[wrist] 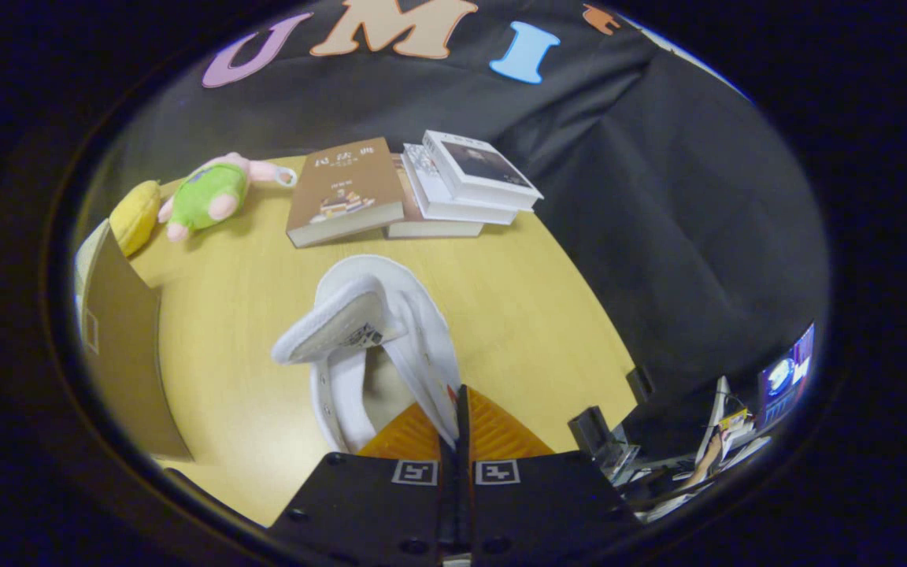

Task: Open the storage box then place both shoes into the box .Put the left shoe in first, then the right shoe, with the right side of both shoes facing outward in a uniform manner.

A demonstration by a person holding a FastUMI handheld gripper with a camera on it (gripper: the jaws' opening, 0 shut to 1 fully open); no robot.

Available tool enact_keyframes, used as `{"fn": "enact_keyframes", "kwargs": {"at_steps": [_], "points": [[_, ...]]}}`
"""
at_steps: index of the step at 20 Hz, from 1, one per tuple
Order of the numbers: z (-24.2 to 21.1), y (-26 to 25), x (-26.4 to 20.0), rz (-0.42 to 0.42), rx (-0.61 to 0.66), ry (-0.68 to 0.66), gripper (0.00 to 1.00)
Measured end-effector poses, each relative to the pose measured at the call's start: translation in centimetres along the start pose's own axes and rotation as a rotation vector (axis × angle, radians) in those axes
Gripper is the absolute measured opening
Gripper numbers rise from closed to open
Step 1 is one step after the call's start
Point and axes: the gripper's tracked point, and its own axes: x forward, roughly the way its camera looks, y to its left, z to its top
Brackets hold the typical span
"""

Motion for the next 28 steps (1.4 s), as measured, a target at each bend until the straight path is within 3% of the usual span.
{"fn": "enact_keyframes", "kwargs": {"at_steps": [5, 13, 18, 22, 24, 28], "points": [[3.5, 3.8, -7.5, 0.06, -0.024, -0.133, 0.03], [7.7, 15.6, -16.7, 0.232, -0.103, -0.316, 0.03], [7.9, 24.5, -20.4, 0.401, -0.072, -0.33, 0.03], [7.5, 29.6, -21.1, 0.488, -0.014, -0.3, 0.03], [6.6, 31.1, -19.2, 0.506, -0.026, -0.267, 0.03], [3.8, 32.6, -15.8, 0.474, -0.058, -0.149, 0.03]]}}
